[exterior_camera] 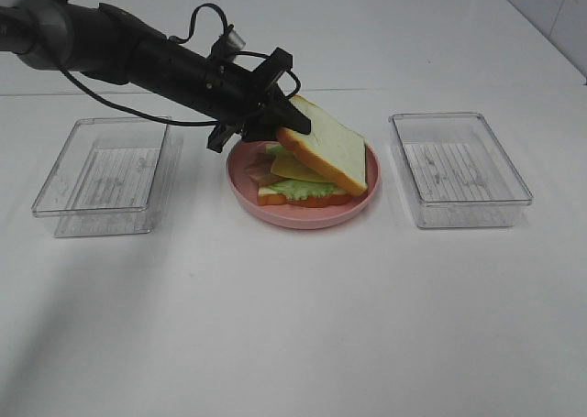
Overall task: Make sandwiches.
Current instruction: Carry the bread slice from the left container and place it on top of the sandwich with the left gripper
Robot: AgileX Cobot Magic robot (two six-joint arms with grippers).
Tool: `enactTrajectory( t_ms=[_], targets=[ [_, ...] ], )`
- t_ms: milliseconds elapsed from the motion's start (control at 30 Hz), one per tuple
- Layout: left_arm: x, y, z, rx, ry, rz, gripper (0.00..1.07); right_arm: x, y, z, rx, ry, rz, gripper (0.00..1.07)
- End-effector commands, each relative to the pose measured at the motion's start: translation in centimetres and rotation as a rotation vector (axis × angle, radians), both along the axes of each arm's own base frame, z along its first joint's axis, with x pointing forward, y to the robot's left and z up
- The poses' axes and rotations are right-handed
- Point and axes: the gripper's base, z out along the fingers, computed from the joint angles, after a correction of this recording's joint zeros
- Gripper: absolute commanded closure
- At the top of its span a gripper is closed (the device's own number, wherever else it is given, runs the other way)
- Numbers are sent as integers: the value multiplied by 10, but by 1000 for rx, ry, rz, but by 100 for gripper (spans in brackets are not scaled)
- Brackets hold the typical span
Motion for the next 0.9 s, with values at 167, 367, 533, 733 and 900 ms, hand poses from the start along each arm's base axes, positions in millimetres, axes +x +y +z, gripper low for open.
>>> enactTrajectory(
  t_ms=[167, 367, 533, 733, 900],
  targets=[
    [2, 0, 1, 12, -29, 8, 107, -3, 0, 0, -5, -28, 5, 9],
    [2, 0, 1, 8, -16, 16, 107, -3, 0, 0, -5, -28, 5, 9],
    [2, 1, 0, 17, -19, 25, 85, -3, 0, 0, -5, -28, 5, 9],
    [2, 1, 5, 12, -17, 31, 29, -3, 0, 0, -5, -28, 5, 9],
    [2, 2, 19, 27, -49, 18, 19, -3, 0, 0, -5, -28, 5, 9]
  ],
)
